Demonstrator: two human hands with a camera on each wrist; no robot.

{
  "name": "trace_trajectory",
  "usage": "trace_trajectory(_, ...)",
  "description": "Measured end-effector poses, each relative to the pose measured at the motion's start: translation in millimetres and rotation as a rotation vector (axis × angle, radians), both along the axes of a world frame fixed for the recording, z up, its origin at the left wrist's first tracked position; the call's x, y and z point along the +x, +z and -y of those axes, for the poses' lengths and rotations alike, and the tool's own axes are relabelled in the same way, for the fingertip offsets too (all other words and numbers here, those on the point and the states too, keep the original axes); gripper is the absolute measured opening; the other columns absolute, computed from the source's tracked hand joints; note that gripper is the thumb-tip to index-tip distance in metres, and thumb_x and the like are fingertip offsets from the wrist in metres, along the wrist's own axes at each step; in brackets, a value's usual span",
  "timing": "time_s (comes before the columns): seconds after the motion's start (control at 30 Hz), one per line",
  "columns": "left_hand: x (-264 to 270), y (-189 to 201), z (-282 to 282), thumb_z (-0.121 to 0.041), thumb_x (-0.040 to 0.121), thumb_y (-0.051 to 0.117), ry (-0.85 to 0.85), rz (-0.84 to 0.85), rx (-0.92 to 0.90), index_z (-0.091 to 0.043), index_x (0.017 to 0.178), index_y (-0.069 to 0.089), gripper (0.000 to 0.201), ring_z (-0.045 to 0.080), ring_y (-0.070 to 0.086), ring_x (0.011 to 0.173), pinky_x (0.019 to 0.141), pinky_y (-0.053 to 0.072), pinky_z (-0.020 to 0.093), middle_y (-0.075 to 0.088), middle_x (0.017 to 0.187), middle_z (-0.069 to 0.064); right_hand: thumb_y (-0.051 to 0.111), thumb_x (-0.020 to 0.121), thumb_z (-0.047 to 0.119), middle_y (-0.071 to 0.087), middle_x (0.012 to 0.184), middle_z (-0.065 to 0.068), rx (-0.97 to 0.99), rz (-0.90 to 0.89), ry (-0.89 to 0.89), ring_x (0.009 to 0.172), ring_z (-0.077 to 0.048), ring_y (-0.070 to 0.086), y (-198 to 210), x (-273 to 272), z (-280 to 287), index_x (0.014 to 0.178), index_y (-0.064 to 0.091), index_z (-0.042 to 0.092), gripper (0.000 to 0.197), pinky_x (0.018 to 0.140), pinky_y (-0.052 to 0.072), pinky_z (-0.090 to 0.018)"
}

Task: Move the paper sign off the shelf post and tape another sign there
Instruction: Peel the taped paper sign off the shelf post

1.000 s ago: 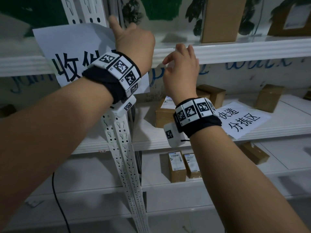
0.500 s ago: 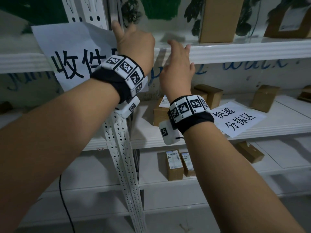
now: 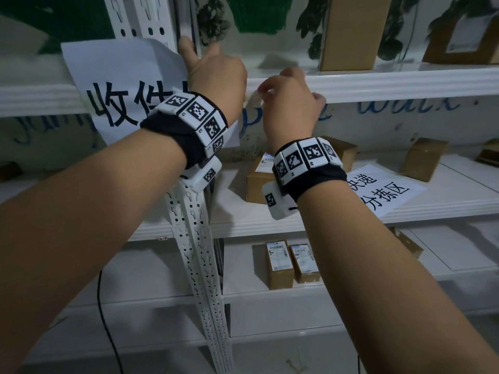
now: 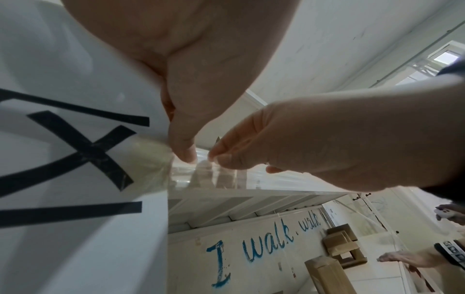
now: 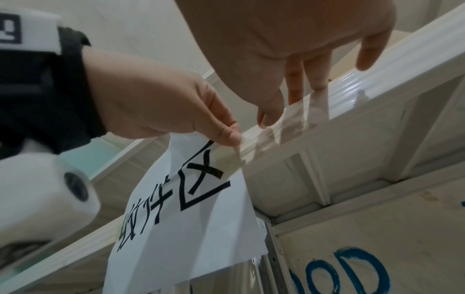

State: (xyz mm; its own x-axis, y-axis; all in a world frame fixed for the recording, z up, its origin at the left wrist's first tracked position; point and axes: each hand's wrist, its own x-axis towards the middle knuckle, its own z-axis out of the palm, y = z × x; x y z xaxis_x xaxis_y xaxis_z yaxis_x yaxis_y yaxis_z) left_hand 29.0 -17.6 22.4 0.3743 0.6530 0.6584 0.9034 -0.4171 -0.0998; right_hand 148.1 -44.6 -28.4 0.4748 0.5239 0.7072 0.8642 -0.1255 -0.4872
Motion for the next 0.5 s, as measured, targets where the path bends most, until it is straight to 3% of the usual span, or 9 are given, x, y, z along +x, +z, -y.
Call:
trace_trajectory(0.07,0,0,1,-0.005,0.093,0.065,0.001,-0.012,-0.002,-0.021,0.098,0.081,0.023,0.035,0.034,0.147,0.127,0.007,0.065,0.065,0.128,0.007,0.066,0.097,0.012,0.054,0.140,0.004,-0.023,0.024,0.004,0.125,-0.021,0.062,5,4,5,0.112,0.079,0.038,0.032,0.114,0.033,-0.051)
trace_trajectory(0.13,0,0,1,-0.003,0.091,0.066,0.004,-0.024,0.004,-0.021,0.095,0.080,0.023,0.035,0.036,0.145,0.126,0.006,0.067,0.066,0.124,0.007,0.065,0.098,0.013,0.052,0.141,0.003,-0.072,0.059,0.028,0.117,-0.023,0.064,8,7,10,0.112,0.079,0.036,0.031,0.111,0.036,-0.047)
trace_trajectory(0.2,-1,-1,-1,-0.002,0.090,0.067,-0.002,-0.031,0.004,-0.020,0.091,0.079,0.022,0.034,0.038,0.144,0.126,0.007,0.068,0.068,0.119,0.007,0.063,0.098,0.009,0.050,0.143,0.000,-0.113,0.103,0.044,0.121,-0.027,0.062,7,9,11,0.111,0.079,0.033,0.031,0.108,0.037,-0.046)
trace_trajectory(0.33,-3,-2,-5,-0.007,0.089,0.069,-0.037,-0.041,0.016,-0.020,0.087,0.077,0.016,0.031,0.043,0.139,0.125,0.006,0.071,0.070,0.104,0.003,0.062,0.100,0.002,0.045,0.150,-0.011,-0.107,0.142,0.102,0.146,-0.036,0.049,0,9,5,0.110,0.078,0.014,0.022,0.104,0.053,-0.048)
trace_trajectory(0.4,-3,-4,-8,-0.008,0.089,0.070,-0.054,-0.052,0.028,-0.020,0.084,0.076,0.014,0.030,0.046,0.136,0.124,0.006,0.072,0.070,0.096,0.000,0.063,0.100,-0.001,0.042,0.153,-0.015,-0.100,0.161,0.128,0.149,-0.038,0.045,-3,11,2,0.109,0.076,0.009,0.019,0.105,0.054,-0.041)
trace_trajectory(0.5,-5,-9,-9,-0.010,0.087,0.071,-0.083,-0.046,0.078,-0.023,0.080,0.075,0.015,0.030,0.048,0.134,0.124,0.005,0.073,0.070,0.091,-0.004,0.064,0.098,-0.005,0.041,0.158,-0.017,-0.052,0.180,0.155,0.152,-0.039,0.042,-8,13,0,0.107,0.074,0.008,0.019,0.110,0.053,-0.042)
